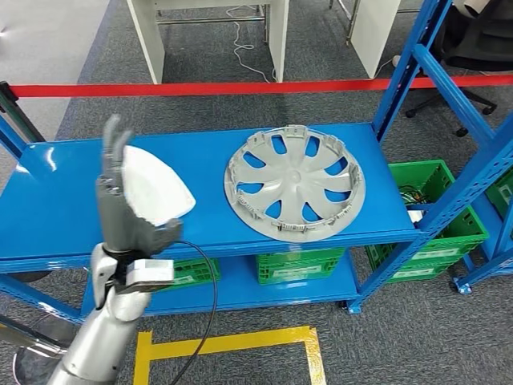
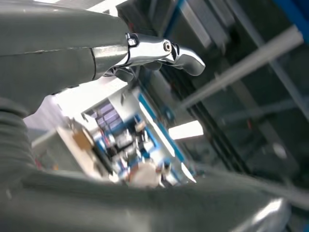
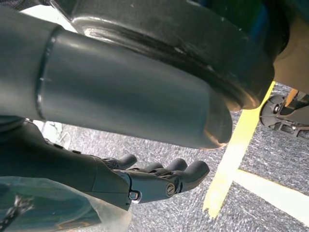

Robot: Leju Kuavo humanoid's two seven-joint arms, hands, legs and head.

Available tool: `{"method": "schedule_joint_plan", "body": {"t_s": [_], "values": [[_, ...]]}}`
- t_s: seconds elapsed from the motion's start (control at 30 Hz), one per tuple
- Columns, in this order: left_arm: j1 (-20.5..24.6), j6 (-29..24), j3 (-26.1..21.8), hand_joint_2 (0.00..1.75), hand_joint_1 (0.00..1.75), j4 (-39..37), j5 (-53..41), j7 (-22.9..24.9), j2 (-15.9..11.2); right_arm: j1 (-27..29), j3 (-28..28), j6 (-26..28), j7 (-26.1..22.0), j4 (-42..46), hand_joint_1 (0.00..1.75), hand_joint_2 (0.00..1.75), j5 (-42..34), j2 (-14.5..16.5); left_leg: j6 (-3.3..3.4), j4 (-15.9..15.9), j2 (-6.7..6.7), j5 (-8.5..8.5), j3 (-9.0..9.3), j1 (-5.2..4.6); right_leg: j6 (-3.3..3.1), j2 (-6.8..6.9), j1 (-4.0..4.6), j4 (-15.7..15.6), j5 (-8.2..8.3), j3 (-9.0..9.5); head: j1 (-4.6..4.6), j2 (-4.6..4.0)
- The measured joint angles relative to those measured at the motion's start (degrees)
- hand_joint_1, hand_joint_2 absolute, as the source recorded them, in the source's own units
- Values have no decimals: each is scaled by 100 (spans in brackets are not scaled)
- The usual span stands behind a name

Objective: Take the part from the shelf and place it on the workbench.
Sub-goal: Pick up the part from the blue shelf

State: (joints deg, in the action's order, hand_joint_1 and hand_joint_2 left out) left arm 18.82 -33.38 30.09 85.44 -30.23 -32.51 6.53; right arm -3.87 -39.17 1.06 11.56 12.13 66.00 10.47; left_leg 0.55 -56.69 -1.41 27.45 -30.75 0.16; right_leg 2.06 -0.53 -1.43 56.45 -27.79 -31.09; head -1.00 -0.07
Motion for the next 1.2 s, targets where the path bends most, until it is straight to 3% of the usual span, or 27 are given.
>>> {"method": "schedule_joint_plan", "body": {"t_s": [0.27,0.6,0.9,1.2], "values": [[636,663,666,175,0,-1129,-56,611,-22,-26,3,-73,1,-6,0,0,123,0,0,-1,0,0,0,0,0,-1,0,0,1,-1,1,0],[1399,1191,1169,175,0,-2691,-395,1563,167,-80,8,-174,61,-8,0,0,227,0,0,-2,0,0,-1,0,1,-2,0,0,2,-1,1,0],[1901,1126,1325,175,0,-4062,-1122,2430,395,-109,11,-220,121,-8,0,0,280,0,0,-2,0,0,-3,0,3,-1,0,2,3,0,1,0],[2070,969,1340,175,0,-4826,-1751,3000,435,-110,11,-239,160,-8,0,0,301,0,0,-2,0,0,-3,0,2,-1,0,4,3,0,0,0]]}}
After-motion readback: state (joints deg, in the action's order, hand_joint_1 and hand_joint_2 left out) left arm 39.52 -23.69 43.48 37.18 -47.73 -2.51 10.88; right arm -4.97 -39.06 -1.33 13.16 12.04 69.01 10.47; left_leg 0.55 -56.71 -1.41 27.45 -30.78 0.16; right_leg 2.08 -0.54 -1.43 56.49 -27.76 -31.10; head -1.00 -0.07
